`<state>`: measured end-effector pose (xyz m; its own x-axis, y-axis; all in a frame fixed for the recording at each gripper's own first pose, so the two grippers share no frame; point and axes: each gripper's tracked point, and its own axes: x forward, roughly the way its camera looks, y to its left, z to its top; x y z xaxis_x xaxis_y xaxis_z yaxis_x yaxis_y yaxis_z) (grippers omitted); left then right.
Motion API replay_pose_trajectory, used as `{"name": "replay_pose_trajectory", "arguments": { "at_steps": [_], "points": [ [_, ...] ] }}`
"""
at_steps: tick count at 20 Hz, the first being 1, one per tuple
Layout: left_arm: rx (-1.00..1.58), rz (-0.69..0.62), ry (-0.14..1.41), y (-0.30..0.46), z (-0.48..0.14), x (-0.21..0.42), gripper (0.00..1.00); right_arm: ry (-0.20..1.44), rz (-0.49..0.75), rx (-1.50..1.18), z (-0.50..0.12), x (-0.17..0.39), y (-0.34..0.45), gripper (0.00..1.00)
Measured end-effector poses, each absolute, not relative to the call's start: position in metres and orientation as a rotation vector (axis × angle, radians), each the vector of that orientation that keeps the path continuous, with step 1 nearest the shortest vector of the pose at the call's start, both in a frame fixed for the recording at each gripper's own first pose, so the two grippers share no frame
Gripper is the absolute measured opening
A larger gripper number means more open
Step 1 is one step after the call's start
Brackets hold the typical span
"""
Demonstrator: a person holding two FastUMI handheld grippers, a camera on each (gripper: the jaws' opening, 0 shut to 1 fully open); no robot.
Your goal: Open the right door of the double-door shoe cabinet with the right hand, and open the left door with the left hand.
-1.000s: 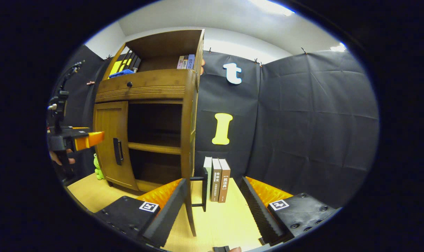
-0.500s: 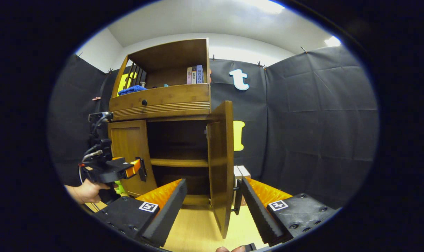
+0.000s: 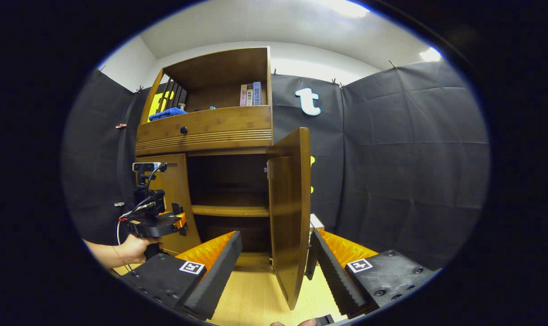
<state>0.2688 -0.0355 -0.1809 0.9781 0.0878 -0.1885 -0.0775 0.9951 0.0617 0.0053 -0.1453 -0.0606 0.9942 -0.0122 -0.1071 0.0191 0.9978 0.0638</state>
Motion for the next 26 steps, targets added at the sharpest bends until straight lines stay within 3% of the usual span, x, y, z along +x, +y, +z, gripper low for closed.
{"name": "replay_pose_trajectory", "arguments": {
  "at_steps": [4, 7, 14, 26],
  "points": [
    [0.029, 0.070, 0.228, -0.034, -0.193, 0.283, 0.53, 0.110, -0.015, 0.052, -0.060, 0.009, -0.145, 0.98],
    [0.039, 0.076, 0.252, -0.034, -0.197, 0.284, 0.37, 0.120, -0.012, 0.051, -0.060, 0.008, -0.145, 0.95],
    [0.039, 0.081, 0.247, -0.031, -0.192, 0.263, 0.32, 0.131, 0.006, 0.063, -0.058, 0.008, -0.142, 1.00],
    [0.028, 0.064, 0.245, 0.014, -0.187, 0.150, 0.28, 0.115, 0.053, 0.059, -0.046, -0.002, -0.130, 1.00]
  ]
}}
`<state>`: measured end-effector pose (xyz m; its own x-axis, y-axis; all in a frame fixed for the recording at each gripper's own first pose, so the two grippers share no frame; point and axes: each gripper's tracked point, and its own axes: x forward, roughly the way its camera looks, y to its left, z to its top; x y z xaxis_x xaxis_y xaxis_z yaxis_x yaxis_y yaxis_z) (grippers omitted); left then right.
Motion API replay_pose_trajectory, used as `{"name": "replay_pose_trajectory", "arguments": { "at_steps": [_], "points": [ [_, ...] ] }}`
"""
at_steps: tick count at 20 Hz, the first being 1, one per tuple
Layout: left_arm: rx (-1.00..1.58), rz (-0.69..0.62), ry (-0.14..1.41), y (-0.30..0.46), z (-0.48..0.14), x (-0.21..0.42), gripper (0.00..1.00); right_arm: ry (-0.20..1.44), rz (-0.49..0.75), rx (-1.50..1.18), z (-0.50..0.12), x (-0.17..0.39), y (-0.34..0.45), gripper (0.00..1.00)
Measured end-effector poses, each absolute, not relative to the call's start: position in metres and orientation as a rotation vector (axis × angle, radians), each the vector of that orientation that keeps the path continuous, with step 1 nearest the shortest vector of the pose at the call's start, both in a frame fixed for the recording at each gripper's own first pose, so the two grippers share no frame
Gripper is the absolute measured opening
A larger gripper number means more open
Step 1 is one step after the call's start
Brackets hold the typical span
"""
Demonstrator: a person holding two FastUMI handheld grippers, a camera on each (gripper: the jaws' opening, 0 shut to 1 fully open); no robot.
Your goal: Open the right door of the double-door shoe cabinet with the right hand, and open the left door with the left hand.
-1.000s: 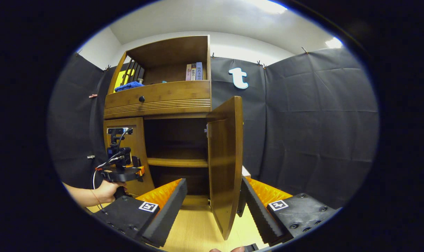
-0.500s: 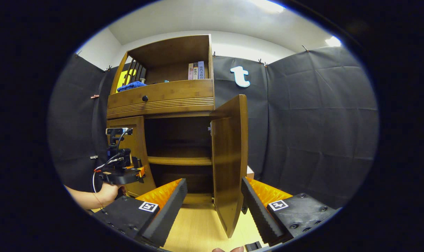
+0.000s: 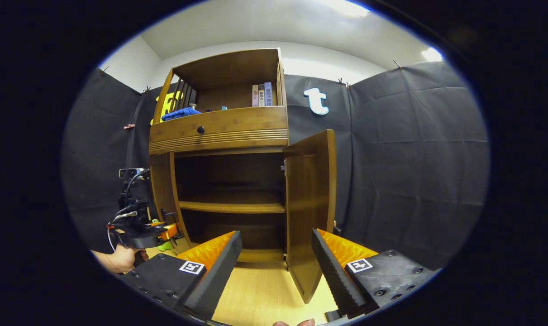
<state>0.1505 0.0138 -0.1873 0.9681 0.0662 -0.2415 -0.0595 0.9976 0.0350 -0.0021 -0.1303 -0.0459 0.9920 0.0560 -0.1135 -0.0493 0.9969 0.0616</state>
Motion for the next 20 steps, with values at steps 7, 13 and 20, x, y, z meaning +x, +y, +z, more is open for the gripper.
{"name": "replay_pose_trajectory", "arguments": {
  "at_steps": [7, 13, 20],
  "points": [
    [0.032, 0.074, 0.242, 0.058, -0.182, 0.102, 0.24, 0.111, 0.064, 0.076, -0.043, -0.015, -0.106, 1.00],
    [0.026, 0.089, 0.230, 0.096, -0.178, 0.076, 0.19, 0.116, 0.087, 0.072, -0.045, -0.023, -0.083, 0.98],
    [0.018, 0.083, 0.225, 0.132, -0.175, 0.059, 0.14, 0.111, 0.075, 0.075, -0.045, -0.028, -0.067, 0.98]
  ]
}}
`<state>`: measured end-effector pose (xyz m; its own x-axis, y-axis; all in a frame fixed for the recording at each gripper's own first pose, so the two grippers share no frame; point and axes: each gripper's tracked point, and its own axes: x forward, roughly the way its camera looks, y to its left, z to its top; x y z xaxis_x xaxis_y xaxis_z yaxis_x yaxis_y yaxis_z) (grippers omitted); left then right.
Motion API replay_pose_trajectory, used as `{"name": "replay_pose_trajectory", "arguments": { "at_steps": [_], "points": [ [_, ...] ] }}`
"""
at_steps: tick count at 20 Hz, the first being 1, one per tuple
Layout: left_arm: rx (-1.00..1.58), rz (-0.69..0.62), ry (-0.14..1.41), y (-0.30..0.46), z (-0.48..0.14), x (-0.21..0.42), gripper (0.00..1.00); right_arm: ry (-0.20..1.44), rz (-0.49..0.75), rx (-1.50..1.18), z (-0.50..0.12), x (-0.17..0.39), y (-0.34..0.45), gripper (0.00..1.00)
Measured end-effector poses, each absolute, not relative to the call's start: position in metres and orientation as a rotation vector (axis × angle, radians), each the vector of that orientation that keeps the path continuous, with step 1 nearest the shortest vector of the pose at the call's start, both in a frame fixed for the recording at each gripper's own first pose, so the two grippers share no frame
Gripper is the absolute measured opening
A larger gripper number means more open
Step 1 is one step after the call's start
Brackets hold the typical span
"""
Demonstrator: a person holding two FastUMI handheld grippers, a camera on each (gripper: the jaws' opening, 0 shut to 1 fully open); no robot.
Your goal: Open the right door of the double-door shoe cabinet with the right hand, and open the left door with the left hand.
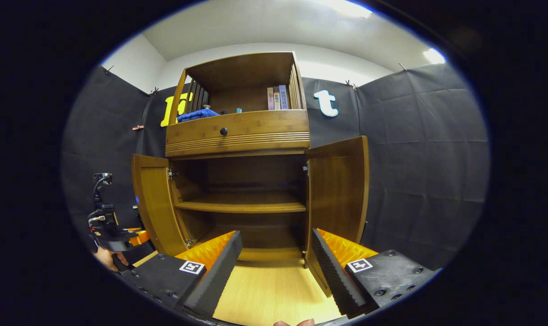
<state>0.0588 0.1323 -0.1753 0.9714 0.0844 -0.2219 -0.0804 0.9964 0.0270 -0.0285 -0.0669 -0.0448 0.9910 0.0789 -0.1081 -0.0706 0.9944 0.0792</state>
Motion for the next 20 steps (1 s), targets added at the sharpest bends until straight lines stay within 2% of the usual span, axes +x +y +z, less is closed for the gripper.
{"name": "replay_pose_trajectory", "arguments": {
  "at_steps": [6, 12, 13, 16, 20],
  "points": [
    [0.027, 0.065, 0.195, 0.151, -0.166, 0.046, 0.10, 0.109, 0.068, 0.071, -0.046, -0.035, -0.054, 0.98],
    [0.001, 0.107, 0.205, 0.189, -0.164, 0.041, 0.11, 0.102, 0.077, 0.066, -0.043, -0.037, -0.039, 0.95],
    [-0.005, 0.112, 0.204, 0.197, -0.164, 0.038, 0.11, 0.102, 0.076, 0.062, -0.043, -0.037, -0.038, 0.98],
    [-0.054, 0.083, 0.198, 0.201, -0.160, 0.031, 0.07, 0.101, 0.067, 0.061, -0.043, -0.040, -0.038, 0.98],
    [-0.010, 0.072, 0.197, 0.199, -0.158, 0.020, 0.08, 0.103, 0.064, 0.069, -0.043, -0.045, -0.039, 1.00]
  ]
}}
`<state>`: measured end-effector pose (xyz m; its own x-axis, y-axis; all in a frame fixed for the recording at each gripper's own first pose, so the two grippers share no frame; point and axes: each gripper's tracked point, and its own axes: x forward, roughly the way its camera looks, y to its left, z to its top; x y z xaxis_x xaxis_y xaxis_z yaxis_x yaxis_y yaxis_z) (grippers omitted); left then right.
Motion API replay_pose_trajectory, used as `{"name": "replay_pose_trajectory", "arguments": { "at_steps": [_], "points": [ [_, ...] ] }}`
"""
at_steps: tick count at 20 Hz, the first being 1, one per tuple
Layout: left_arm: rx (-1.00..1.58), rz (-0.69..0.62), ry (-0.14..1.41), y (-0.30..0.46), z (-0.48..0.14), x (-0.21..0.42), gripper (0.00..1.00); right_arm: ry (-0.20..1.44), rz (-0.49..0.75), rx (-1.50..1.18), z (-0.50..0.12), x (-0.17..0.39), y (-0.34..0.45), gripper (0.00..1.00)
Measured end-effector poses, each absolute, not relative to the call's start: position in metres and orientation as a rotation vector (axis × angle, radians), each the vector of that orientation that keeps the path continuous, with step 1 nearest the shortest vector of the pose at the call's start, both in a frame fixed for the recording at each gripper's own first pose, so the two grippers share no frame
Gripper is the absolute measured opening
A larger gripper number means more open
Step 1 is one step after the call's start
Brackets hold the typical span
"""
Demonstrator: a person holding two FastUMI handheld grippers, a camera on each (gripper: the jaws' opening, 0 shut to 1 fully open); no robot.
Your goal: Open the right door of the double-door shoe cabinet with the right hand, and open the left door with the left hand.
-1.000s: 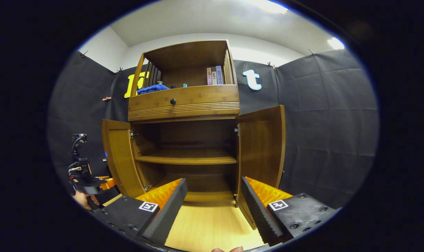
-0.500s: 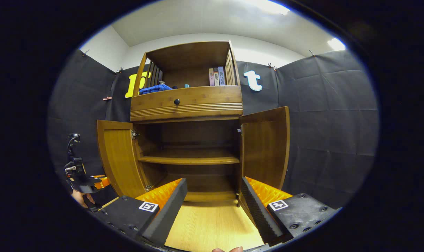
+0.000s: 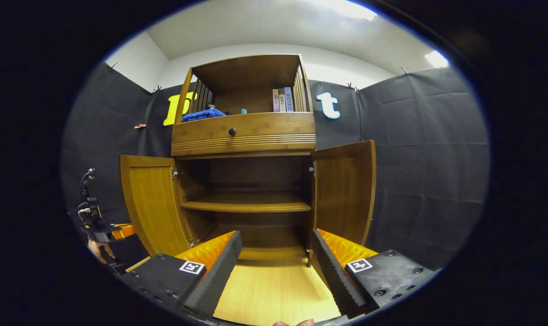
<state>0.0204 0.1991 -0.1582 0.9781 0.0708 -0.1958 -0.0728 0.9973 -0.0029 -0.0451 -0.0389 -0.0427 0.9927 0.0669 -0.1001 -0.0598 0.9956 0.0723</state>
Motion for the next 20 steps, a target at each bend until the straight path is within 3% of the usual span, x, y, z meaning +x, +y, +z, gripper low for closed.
{"name": "replay_pose_trajectory", "arguments": {
  "at_steps": [4, 6, 11, 20],
  "points": [
    [0.036, 0.120, 0.199, 0.199, -0.155, 0.003, 0.07, 0.116, 0.066, 0.080, -0.046, -0.044, -0.036, 0.98],
    [0.057, 0.125, 0.209, 0.193, -0.157, -0.008, 0.19, 0.113, 0.071, 0.085, -0.045, -0.044, -0.033, 0.98],
    [0.107, 0.120, 0.129, 0.172, -0.127, -0.032, 0.99, 0.108, 0.080, 0.075, -0.048, -0.042, -0.027, 0.98],
    [0.020, 0.062, 0.109, 0.115, -0.100, -0.039, 0.99, 0.098, 0.077, 0.064, -0.047, -0.029, -0.032, 0.98]
  ]
}}
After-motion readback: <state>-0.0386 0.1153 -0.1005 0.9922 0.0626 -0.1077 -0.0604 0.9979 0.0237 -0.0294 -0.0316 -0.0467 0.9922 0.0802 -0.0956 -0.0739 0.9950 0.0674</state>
